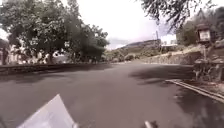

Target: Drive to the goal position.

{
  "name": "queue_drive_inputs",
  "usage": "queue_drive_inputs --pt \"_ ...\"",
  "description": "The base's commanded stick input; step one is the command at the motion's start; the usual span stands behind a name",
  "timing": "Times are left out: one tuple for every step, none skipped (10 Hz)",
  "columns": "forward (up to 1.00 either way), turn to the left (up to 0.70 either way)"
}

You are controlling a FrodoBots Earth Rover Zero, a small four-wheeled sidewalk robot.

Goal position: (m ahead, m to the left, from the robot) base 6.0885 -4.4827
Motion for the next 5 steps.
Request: queue_drive_inputs --pt "0.5 0.0" --pt "0.5 0.0" --pt "0.5 0.0" --pt "0.5 0.0" --pt "0.5 0.0"
